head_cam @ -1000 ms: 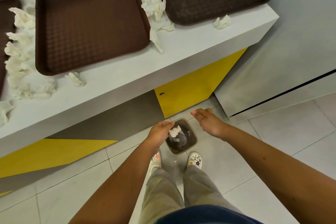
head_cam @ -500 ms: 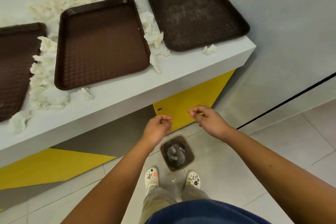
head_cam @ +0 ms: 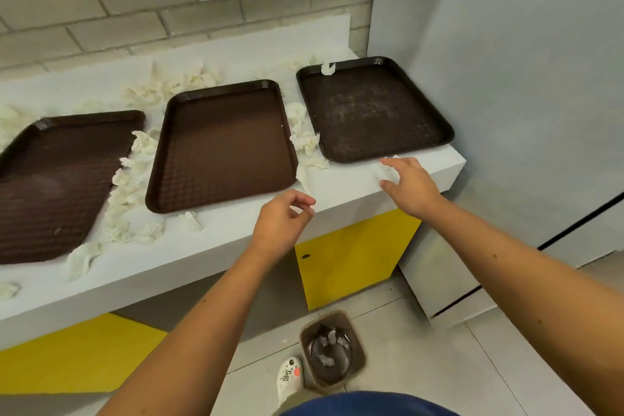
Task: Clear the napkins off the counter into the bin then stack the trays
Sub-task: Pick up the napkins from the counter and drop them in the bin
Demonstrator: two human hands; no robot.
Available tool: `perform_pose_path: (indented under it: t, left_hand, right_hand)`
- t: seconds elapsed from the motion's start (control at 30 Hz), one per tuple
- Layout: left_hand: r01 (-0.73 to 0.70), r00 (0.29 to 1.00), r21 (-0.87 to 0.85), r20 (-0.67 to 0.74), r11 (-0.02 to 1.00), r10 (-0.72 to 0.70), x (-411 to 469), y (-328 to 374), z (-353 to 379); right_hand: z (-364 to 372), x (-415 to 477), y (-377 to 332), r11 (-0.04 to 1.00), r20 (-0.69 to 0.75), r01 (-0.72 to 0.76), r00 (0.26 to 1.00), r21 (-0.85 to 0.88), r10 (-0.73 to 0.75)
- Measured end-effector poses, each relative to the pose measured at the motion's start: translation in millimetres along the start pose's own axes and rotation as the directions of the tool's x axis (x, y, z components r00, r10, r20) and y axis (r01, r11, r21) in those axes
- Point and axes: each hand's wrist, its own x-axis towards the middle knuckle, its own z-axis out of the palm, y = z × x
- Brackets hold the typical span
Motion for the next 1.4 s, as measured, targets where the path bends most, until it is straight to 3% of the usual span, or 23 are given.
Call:
perform_pose_path:
  t: [0.2,0.37,0.5,0.63,0.73,0.9,1.0,1.1,1.13,1.2,1.27,1.3,1.4]
  left_hand:
    - [-0.182,0.979,0.354,-0.023,0.917,0.204,36.3,-4.5,-17.8]
    - [-0.292,0.950,0.611,0.098,0.736,0.295,72.7,0.7,-15.7]
    - [-0.390,0.921,0.656,0.287,0.646,0.265,103.0,-2.7,-12.1]
    - [-0.476,0.879,0.719,0.401,0.506,0.257,122.1,-13.6,-5.9]
    - [-0.553,0.825,0.745,0.426,0.373,0.372,126.6,-26.0,0.8]
    - [-0.587,0.738,0.739,0.319,0.331,0.595,129.3,-42.5,16.7]
    - [-0.611,0.717,0.731,0.349,0.303,0.604,130.0,-44.0,19.3]
    - [-0.634,0.715,0.683,0.339,0.363,0.611,129.0,-35.1,15.7]
    - [-0.644,0.718,0.641,0.317,0.418,0.620,127.9,-31.3,13.5]
    - [-0.636,0.765,0.453,0.258,0.625,0.590,126.4,-22.6,6.8]
    - [-0.513,0.853,0.152,0.200,0.845,0.482,124.9,-10.5,-1.4]
    - [-0.435,0.894,0.034,0.139,0.900,0.426,125.0,-4.5,-4.8]
    - [-0.224,0.969,-0.239,0.048,0.945,0.242,126.3,5.8,-9.1]
  right_hand:
    - [14.3,16.0,-8.1,0.988,0.069,-0.037,0.996,-0.153,0.048]
    - [20.2,22.9,-16.1,0.990,0.019,-0.035,0.999,-0.138,0.038]
    - [25.8,23.2,-22.4,0.997,-0.031,-0.054,0.998,-0.046,0.053]
    - [31.7,19.5,-23.0,0.991,-0.176,-0.120,0.979,-0.067,0.106]
    - [32.3,18.9,-20.3,0.987,-0.172,-0.141,0.977,-0.073,0.127]
    - [33.2,21.0,-23.9,0.992,-0.184,-0.128,0.975,-0.016,0.123]
    - [37.1,19.6,-26.4,0.992,-0.155,-0.121,0.981,-0.046,0.112]
    - [38.1,20.3,-30.0,0.992,-0.146,-0.121,0.983,-0.036,0.115]
    - [37.4,20.9,-31.3,0.992,-0.145,-0.125,0.982,-0.033,0.119]
    - [36.4,21.8,-33.9,0.991,-0.140,-0.133,0.981,0.000,0.131]
    - [37.5,22.0,-37.8,0.986,-0.144,-0.133,0.979,0.098,0.147]
    - [38.7,22.3,-41.2,0.978,-0.142,-0.139,0.977,0.155,0.162]
    - [42.9,21.5,-54.6,0.916,-0.099,-0.190,0.966,0.354,0.239]
